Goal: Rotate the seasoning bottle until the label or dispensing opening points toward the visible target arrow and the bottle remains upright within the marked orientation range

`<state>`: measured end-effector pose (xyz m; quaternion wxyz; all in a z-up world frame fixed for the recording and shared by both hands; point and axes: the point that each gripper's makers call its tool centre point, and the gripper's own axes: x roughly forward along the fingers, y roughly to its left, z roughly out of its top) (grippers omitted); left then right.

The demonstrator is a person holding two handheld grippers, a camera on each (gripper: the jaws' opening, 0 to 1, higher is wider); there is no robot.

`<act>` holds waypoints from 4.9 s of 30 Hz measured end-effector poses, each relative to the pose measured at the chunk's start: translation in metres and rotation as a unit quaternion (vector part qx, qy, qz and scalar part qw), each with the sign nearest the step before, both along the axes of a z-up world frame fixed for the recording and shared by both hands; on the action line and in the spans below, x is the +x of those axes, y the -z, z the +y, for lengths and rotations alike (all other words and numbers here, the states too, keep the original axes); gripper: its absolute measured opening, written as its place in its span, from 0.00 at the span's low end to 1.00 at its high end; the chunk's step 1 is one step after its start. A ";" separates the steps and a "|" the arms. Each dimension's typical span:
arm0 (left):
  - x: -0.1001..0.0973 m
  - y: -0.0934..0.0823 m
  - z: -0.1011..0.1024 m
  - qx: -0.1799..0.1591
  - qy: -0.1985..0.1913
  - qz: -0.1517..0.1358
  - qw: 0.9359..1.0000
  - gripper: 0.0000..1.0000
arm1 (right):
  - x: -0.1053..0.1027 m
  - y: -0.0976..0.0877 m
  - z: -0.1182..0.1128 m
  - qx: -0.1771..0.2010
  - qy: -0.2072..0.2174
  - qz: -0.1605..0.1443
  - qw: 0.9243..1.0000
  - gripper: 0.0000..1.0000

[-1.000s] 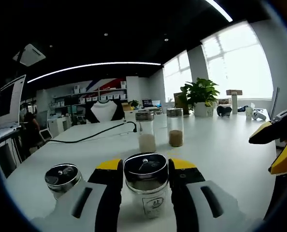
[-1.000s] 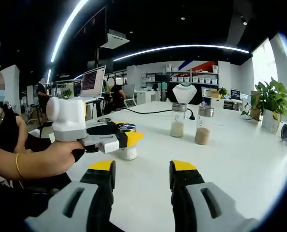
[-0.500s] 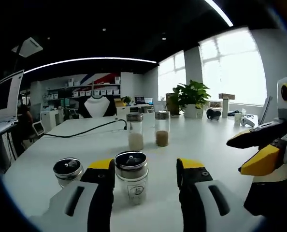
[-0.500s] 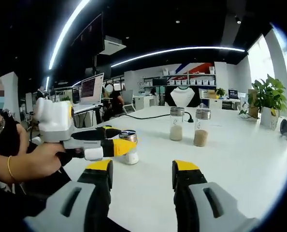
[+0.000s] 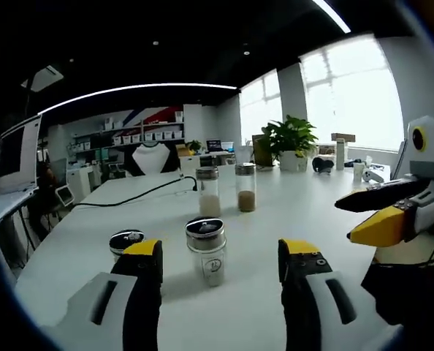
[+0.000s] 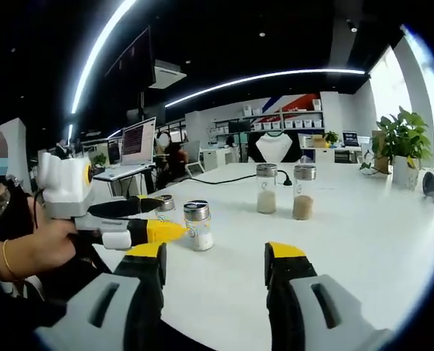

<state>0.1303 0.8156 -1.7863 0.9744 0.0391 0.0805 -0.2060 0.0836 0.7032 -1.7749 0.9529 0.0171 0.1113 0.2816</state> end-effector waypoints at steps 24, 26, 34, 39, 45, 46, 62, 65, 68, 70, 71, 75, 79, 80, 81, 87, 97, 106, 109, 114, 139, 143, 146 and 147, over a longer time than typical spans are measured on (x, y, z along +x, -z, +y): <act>-0.013 -0.012 0.017 -0.007 -0.010 -0.011 1.000 1.00 | 0.006 -0.004 -0.013 0.009 0.002 0.008 1.000 0.61; -0.012 -0.011 0.019 -0.005 -0.011 -0.009 1.000 1.00 | 0.011 -0.008 -0.016 0.008 0.003 0.004 1.000 0.60; -0.006 -0.002 0.029 -0.003 -0.016 0.005 1.000 0.99 | 0.023 -0.016 -0.021 -0.001 0.004 -0.006 1.000 0.60; 0.001 0.008 0.032 -0.016 -0.015 0.018 1.000 0.98 | 0.028 -0.016 -0.023 -0.008 0.004 -0.008 1.000 0.60; 0.012 0.019 0.036 -0.021 -0.020 0.032 0.999 0.98 | 0.031 -0.012 -0.025 -0.009 0.007 -0.002 1.000 0.59; 0.014 0.021 0.037 -0.021 -0.020 0.034 0.999 0.98 | 0.031 -0.011 -0.026 -0.010 0.008 0.000 1.000 0.59; 0.031 0.023 0.035 -0.017 -0.020 0.034 0.999 0.99 | 0.038 -0.003 -0.029 -0.012 0.012 0.010 1.000 0.59; 0.033 0.023 0.034 -0.017 -0.018 0.032 0.999 0.99 | 0.038 -0.003 -0.029 -0.013 0.012 0.011 1.000 0.59; 0.034 0.024 0.033 -0.018 -0.018 0.035 0.999 0.98 | 0.039 -0.004 -0.029 -0.013 0.011 0.010 1.000 0.59; 0.035 0.024 0.033 -0.017 -0.020 0.036 0.999 0.98 | 0.040 -0.005 -0.029 -0.013 0.012 0.008 1.000 0.59; 0.035 0.024 0.033 -0.018 -0.020 0.037 0.999 0.98 | 0.040 -0.006 -0.030 -0.013 0.013 0.008 1.000 0.59; 0.035 0.017 0.034 -0.019 -0.019 0.031 0.999 0.98 | 0.043 -0.007 -0.029 -0.013 0.012 0.006 1.000 0.59; 0.031 0.004 0.037 -0.013 -0.018 0.019 1.000 0.98 | 0.050 -0.011 -0.027 -0.014 0.008 0.001 1.000 0.59; 0.030 -0.001 0.037 -0.013 -0.017 0.015 1.000 0.98 | 0.052 -0.012 -0.026 -0.014 0.007 -0.002 1.000 0.59; 0.030 -0.003 0.037 -0.015 -0.017 0.013 1.000 0.98 | 0.055 -0.014 -0.026 -0.013 0.006 -0.003 1.000 0.59; 0.028 -0.016 0.035 -0.014 -0.012 -0.004 1.000 0.99 | 0.074 -0.025 -0.019 -0.011 -0.003 -0.016 1.000 0.58; 0.022 -0.035 0.023 -0.024 0.006 -0.028 0.999 1.00 | 0.107 -0.035 -0.008 0.006 -0.009 -0.030 0.999 0.58; 0.020 -0.033 -0.008 -0.018 0.049 -0.016 0.999 1.00 | 0.140 -0.038 -0.010 0.011 -0.001 -0.034 0.999 0.57; 0.021 -0.027 -0.018 -0.027 0.059 -0.011 0.998 1.00 | 0.150 -0.041 -0.005 0.010 -0.007 -0.038 0.999 0.57; 0.026 -0.024 -0.019 -0.016 0.061 -0.010 0.998 1.00 | 0.166 -0.039 0.003 -0.003 -0.026 -0.044 0.999 0.56; 0.040 -0.018 -0.032 -0.026 0.078 -0.009 0.997 0.98 | 0.274 -0.026 0.018 0.023 0.008 -0.042 0.999 0.48; 0.044 -0.016 -0.026 -0.025 0.070 -0.006 0.997 0.98 | 0.284 -0.009 0.021 -0.038 0.008 -0.051 0.998 0.49; 0.047 -0.013 -0.024 -0.018 0.070 -0.006 0.997 0.94 | 0.292 0.006 0.026 -0.054 0.004 -0.042 0.998 0.48; 0.048 -0.012 -0.023 -0.015 0.068 -0.004 0.998 0.94 | 0.295 0.009 0.027 -0.042 0.007 -0.032 0.999 0.48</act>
